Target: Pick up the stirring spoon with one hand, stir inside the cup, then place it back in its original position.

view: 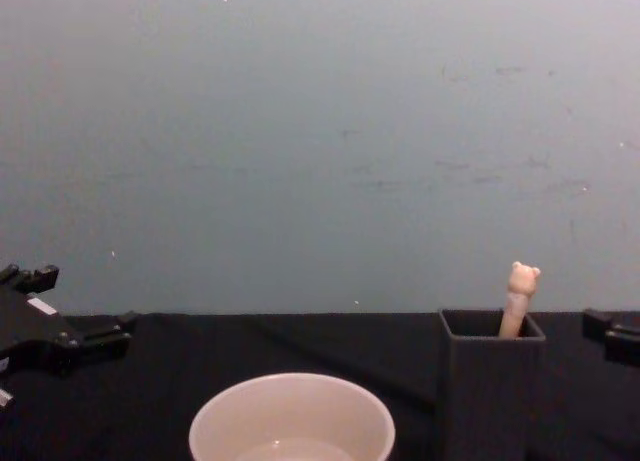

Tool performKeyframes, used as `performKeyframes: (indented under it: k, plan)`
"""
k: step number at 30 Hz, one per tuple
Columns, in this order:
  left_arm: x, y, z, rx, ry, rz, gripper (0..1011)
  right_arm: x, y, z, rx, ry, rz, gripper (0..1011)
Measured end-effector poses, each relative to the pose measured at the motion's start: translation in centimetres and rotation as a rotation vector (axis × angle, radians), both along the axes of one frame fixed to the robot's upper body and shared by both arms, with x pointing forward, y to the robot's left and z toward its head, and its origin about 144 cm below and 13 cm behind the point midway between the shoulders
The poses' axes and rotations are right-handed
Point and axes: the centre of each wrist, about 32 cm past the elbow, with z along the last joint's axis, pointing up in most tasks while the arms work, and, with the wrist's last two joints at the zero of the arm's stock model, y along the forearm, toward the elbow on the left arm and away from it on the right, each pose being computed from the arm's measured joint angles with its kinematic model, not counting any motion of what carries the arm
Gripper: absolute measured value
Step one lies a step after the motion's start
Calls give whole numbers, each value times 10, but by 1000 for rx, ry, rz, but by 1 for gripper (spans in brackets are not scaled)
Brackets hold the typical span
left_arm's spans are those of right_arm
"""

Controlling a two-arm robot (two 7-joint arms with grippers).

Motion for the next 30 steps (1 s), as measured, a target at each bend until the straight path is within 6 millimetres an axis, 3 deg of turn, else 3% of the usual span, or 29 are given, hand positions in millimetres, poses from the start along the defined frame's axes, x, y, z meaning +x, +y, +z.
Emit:
performKeyframes:
  k: [30]
  plan:
    - [0, 0, 0, 0, 0, 0, 1001, 41, 12, 5, 155, 59, 177, 1004]
